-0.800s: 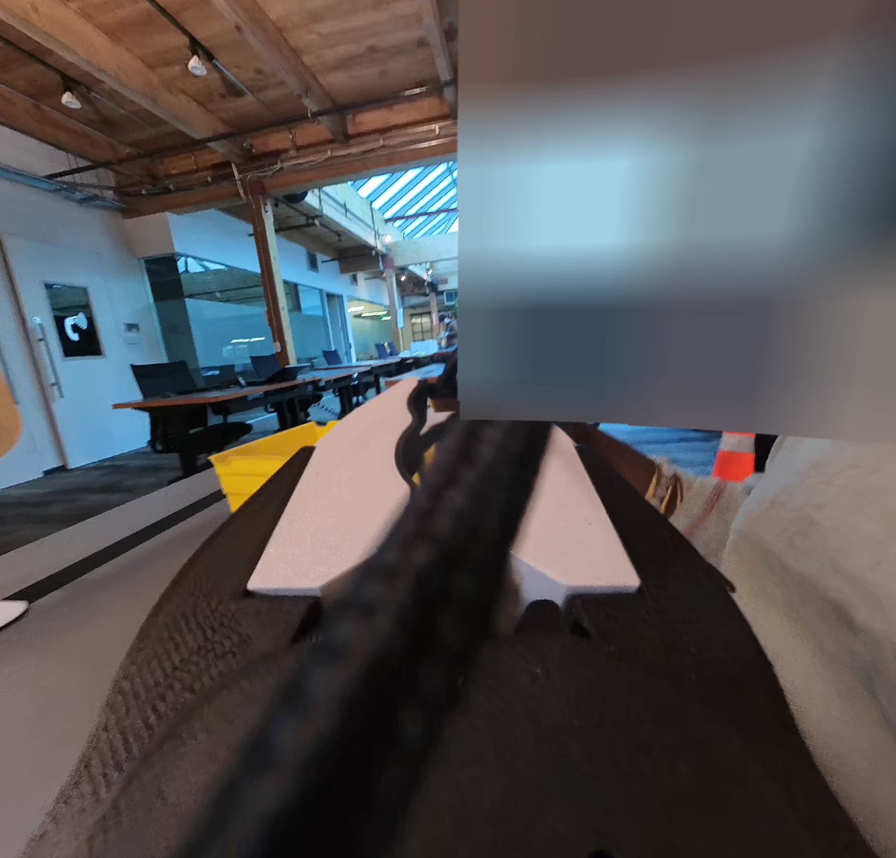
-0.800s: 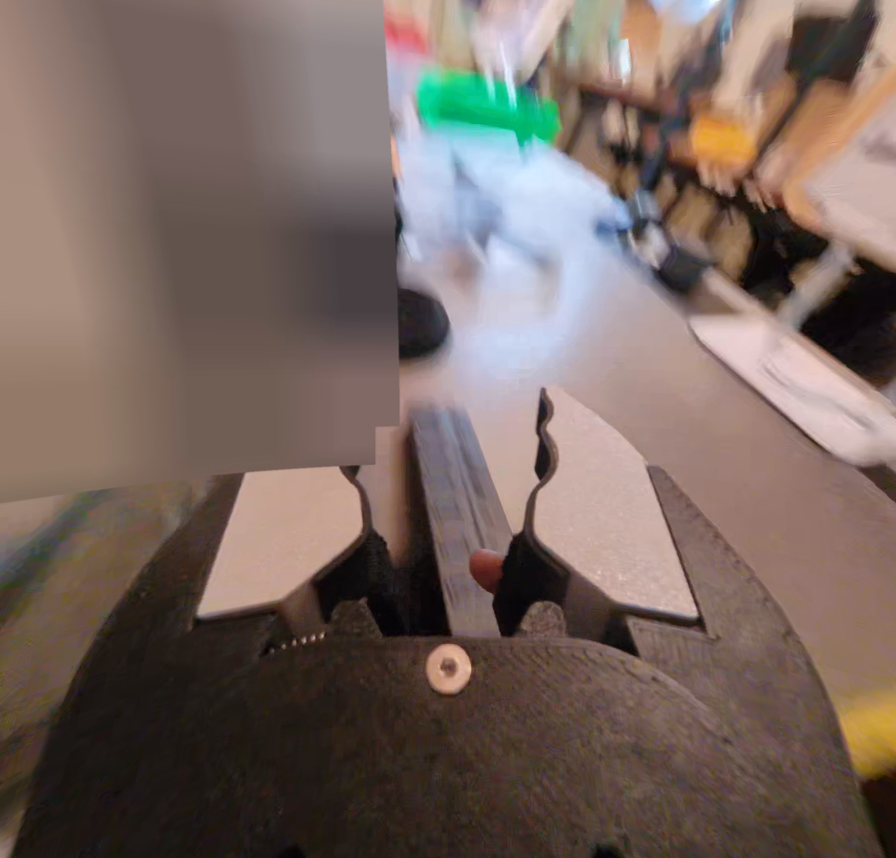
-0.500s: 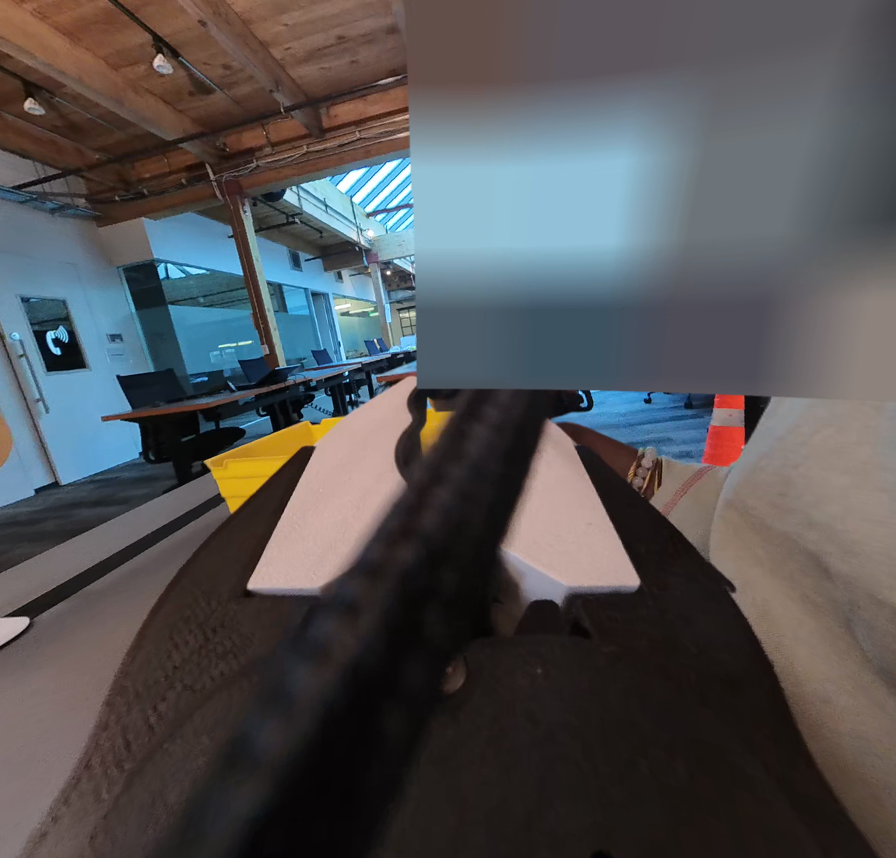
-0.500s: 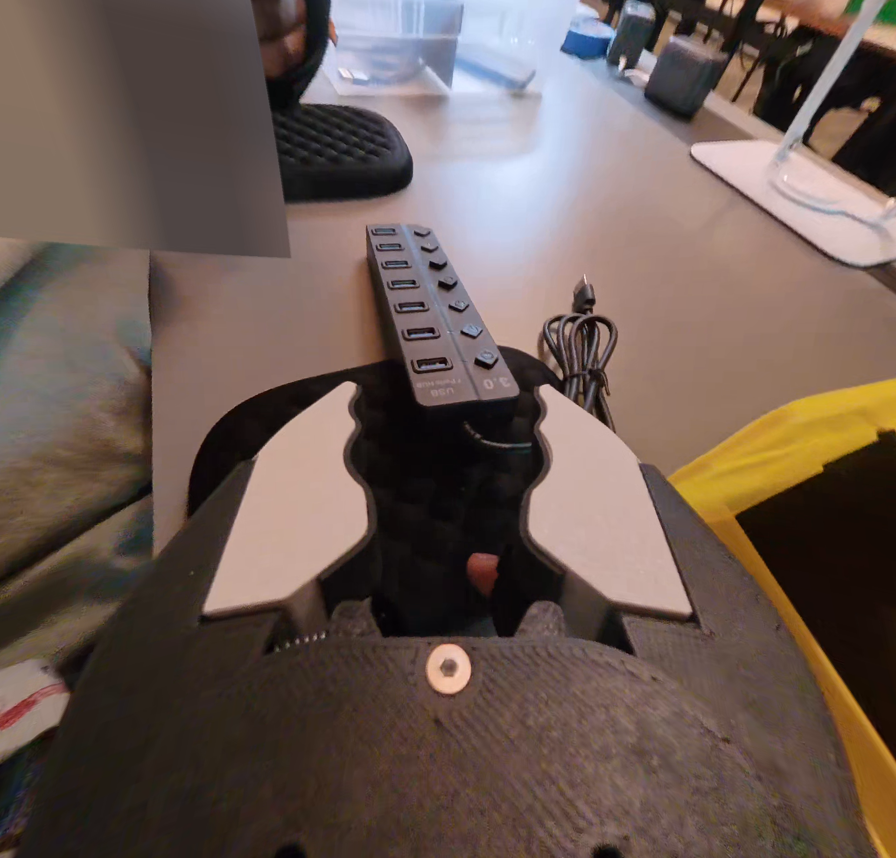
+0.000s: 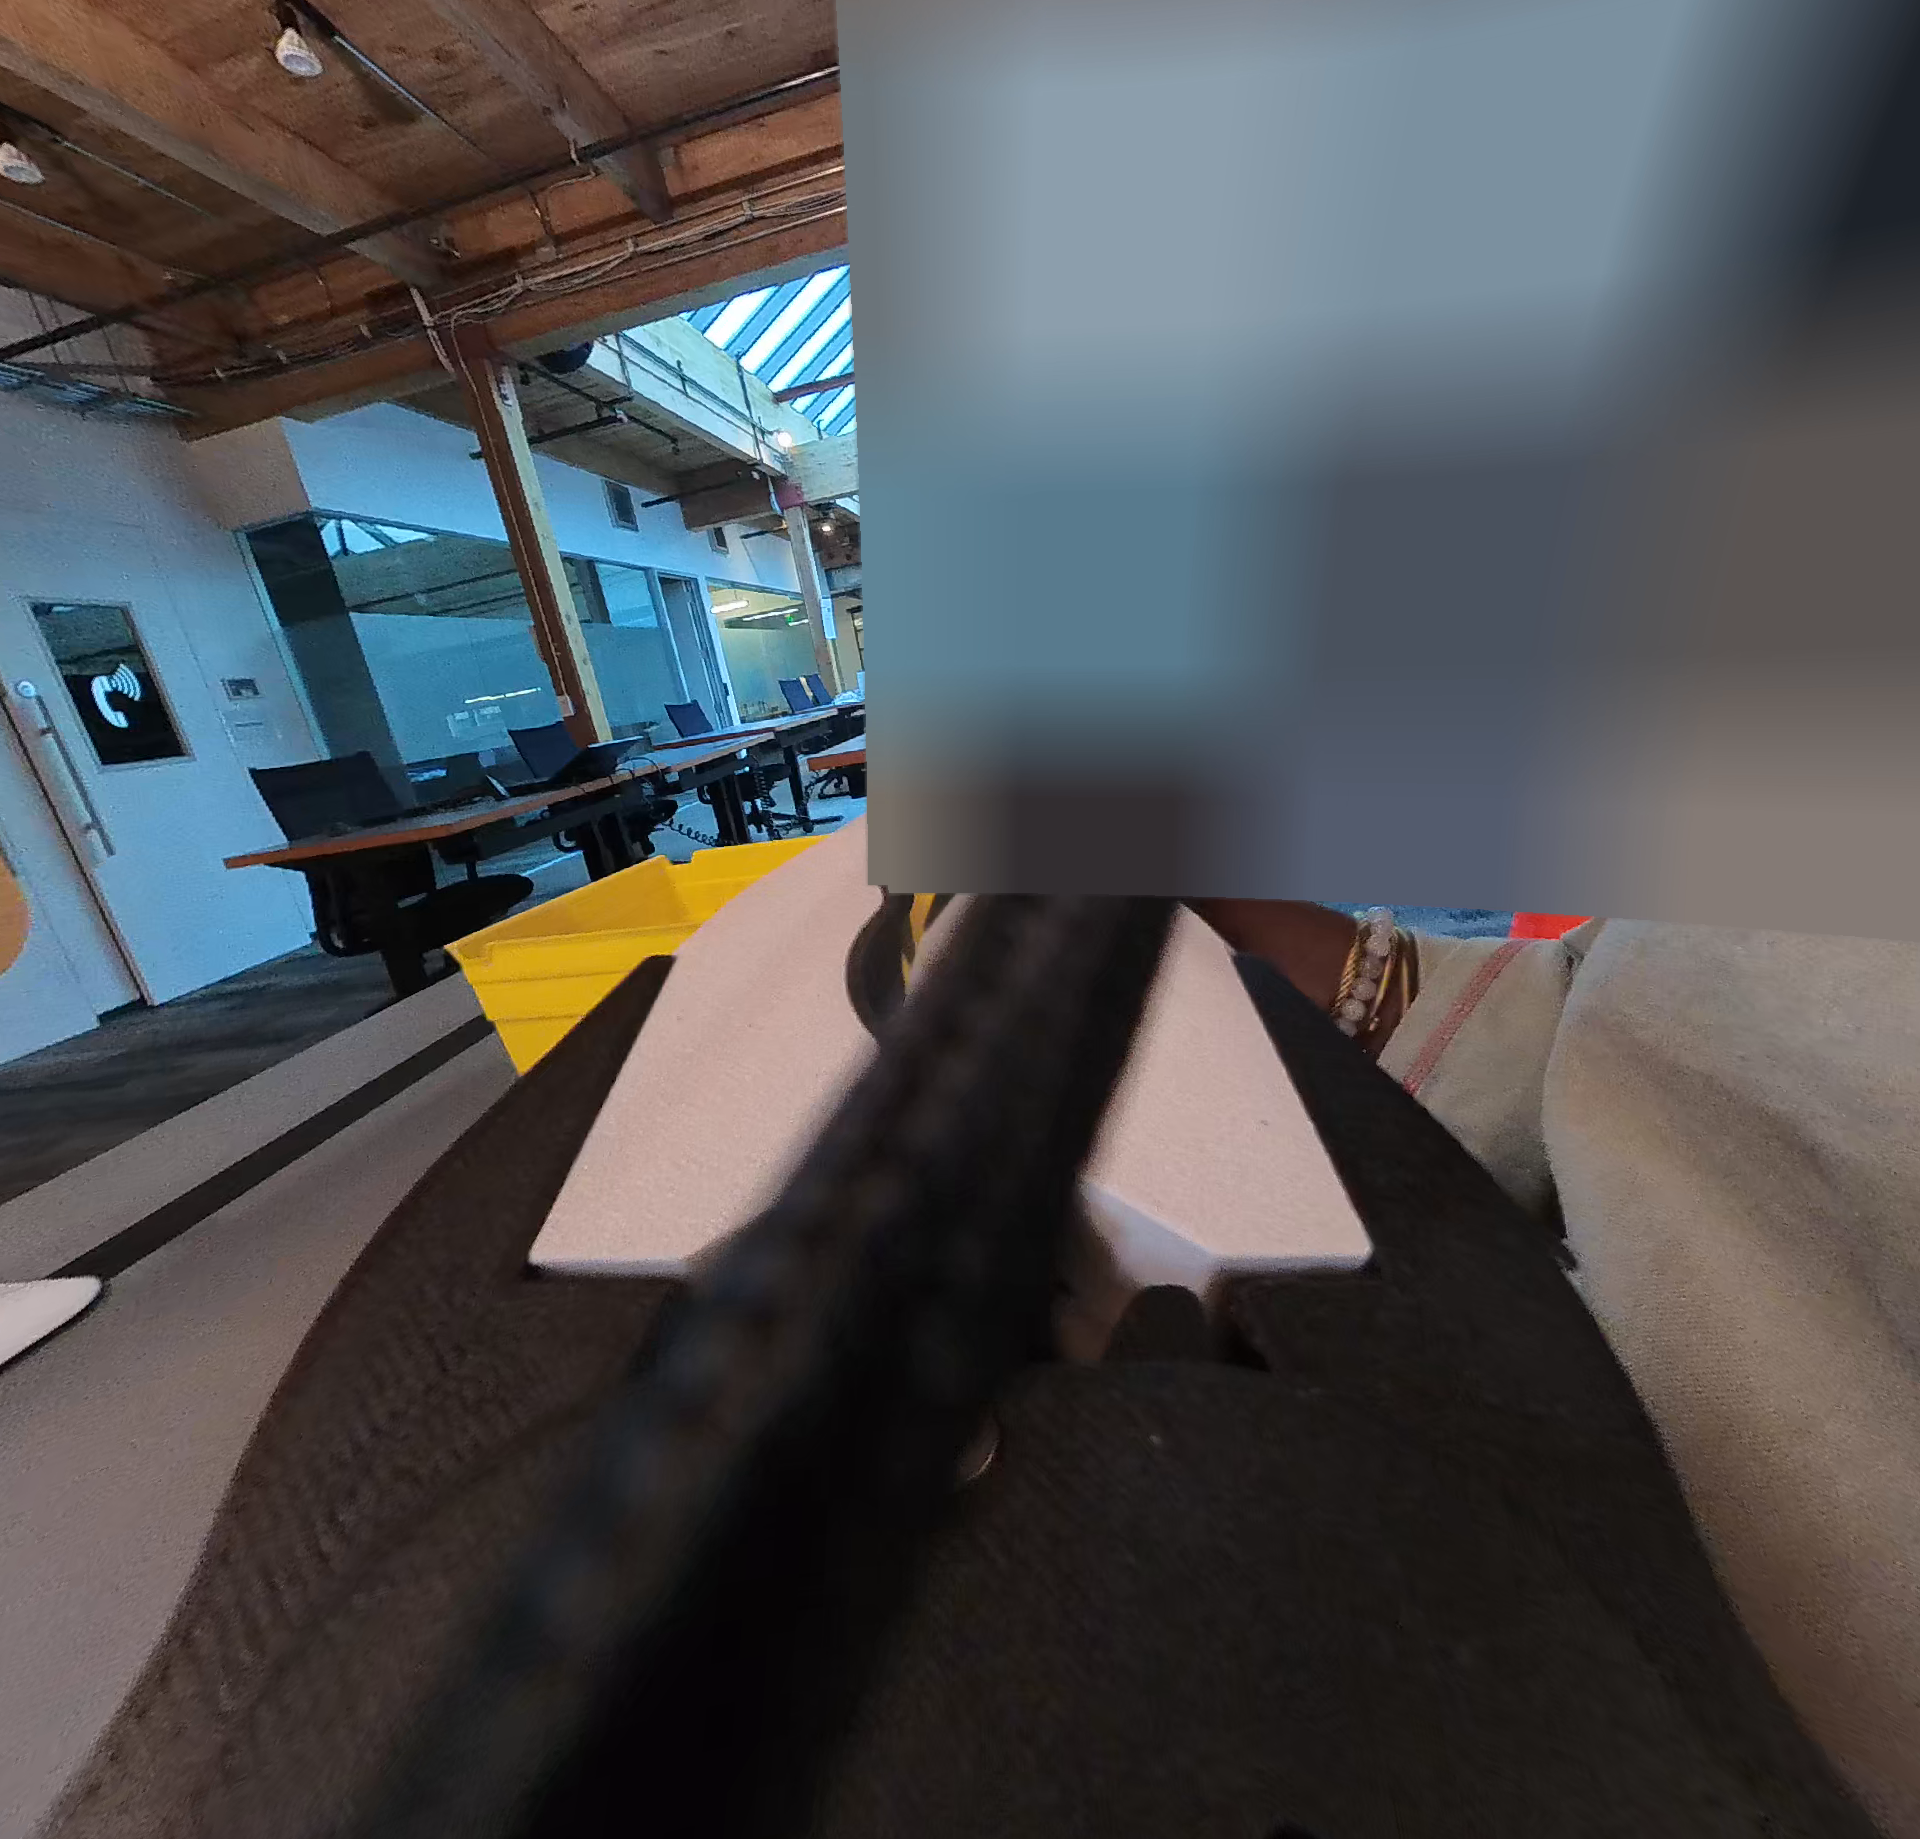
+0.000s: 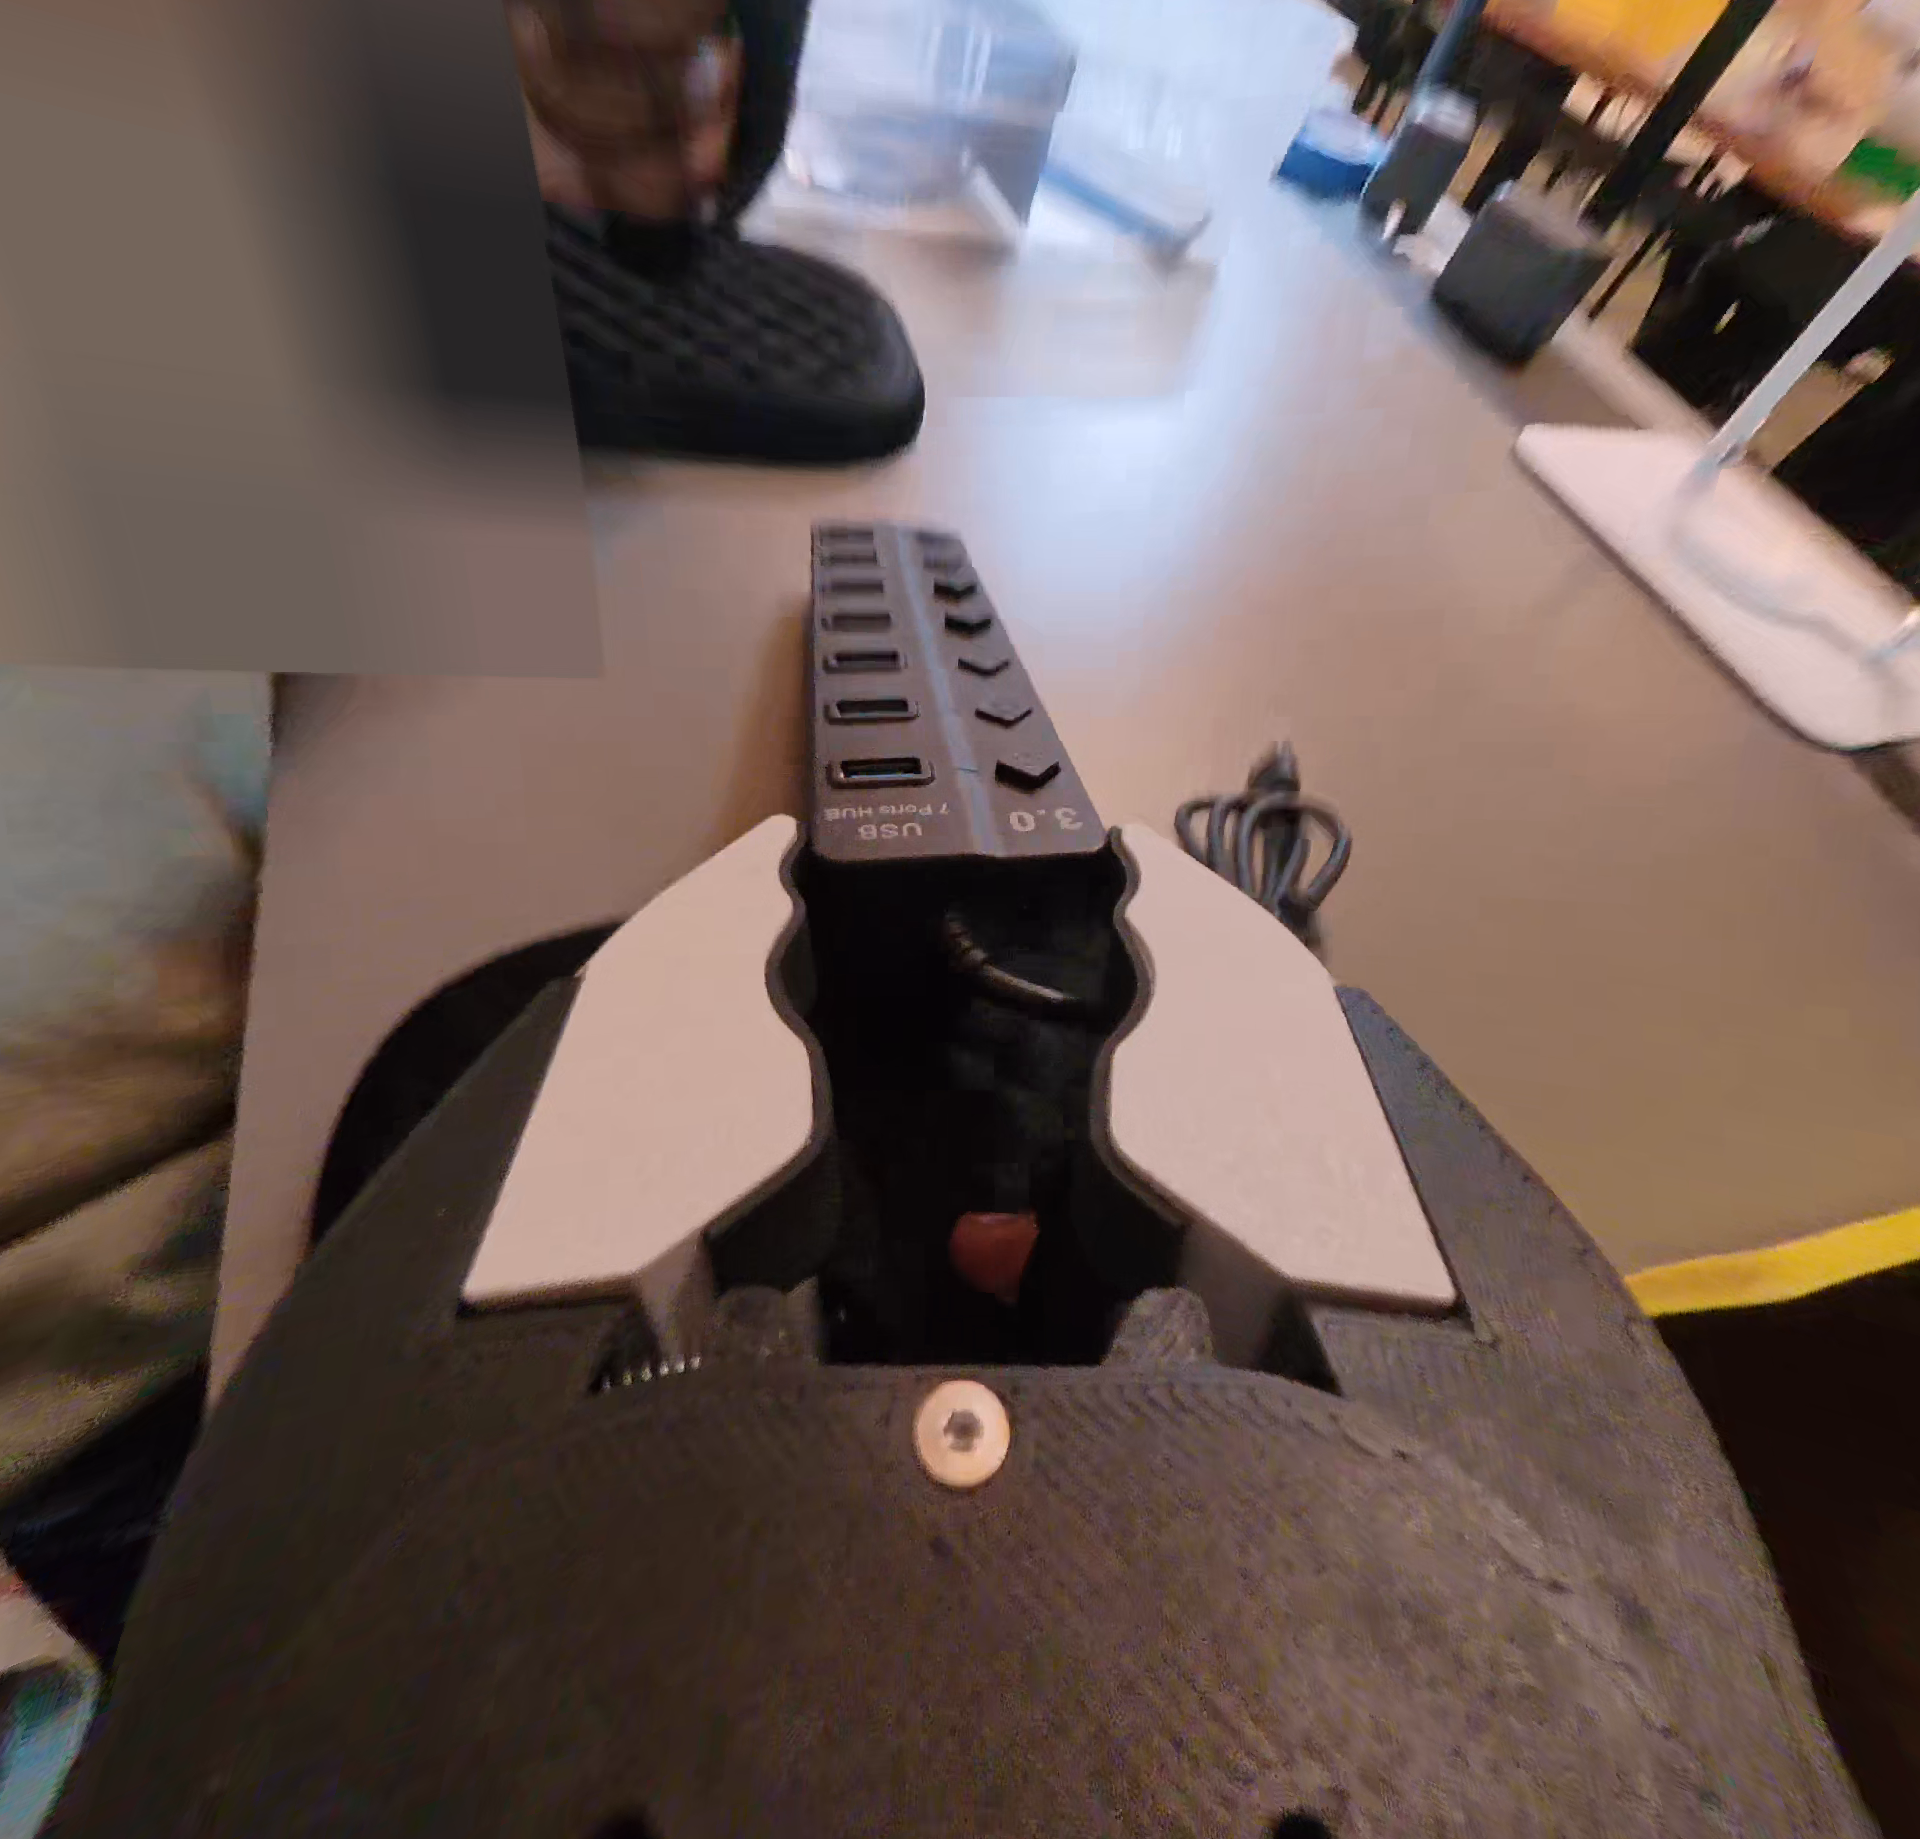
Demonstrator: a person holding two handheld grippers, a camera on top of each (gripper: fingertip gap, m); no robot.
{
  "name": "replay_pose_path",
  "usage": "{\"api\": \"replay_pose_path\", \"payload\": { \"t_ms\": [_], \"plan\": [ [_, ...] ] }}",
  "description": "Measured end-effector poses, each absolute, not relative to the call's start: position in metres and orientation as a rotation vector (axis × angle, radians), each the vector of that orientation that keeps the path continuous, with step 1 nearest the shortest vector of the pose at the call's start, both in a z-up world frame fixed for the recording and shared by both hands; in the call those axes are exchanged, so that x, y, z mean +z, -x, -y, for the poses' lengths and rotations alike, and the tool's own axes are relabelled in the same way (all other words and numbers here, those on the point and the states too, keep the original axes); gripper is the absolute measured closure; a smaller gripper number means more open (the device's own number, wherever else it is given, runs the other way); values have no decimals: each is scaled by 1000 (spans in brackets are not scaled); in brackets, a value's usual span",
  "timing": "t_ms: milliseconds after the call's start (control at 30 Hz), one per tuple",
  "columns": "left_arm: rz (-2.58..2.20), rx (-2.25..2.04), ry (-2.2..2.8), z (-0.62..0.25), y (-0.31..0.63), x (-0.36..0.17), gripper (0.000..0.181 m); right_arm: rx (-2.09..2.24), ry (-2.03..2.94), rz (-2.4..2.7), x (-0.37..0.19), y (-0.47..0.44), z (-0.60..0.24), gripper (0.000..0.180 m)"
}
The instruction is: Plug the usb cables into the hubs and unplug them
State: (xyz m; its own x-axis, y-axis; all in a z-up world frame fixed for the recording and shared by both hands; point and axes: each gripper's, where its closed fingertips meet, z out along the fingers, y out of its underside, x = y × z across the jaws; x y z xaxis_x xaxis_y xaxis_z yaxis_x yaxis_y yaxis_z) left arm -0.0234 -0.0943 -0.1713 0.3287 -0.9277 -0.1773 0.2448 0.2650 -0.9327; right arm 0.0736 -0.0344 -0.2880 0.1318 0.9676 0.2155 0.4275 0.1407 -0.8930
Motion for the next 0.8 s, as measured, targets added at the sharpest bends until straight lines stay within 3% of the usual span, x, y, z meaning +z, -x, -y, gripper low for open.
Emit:
{"api": "replay_pose_path", "payload": {
  "t_ms": [800],
  "plan": [
    [-1149,-834,1144,91,-12,-230,163,678,1419,1567,-263,-16,64,126]
  ]
}}
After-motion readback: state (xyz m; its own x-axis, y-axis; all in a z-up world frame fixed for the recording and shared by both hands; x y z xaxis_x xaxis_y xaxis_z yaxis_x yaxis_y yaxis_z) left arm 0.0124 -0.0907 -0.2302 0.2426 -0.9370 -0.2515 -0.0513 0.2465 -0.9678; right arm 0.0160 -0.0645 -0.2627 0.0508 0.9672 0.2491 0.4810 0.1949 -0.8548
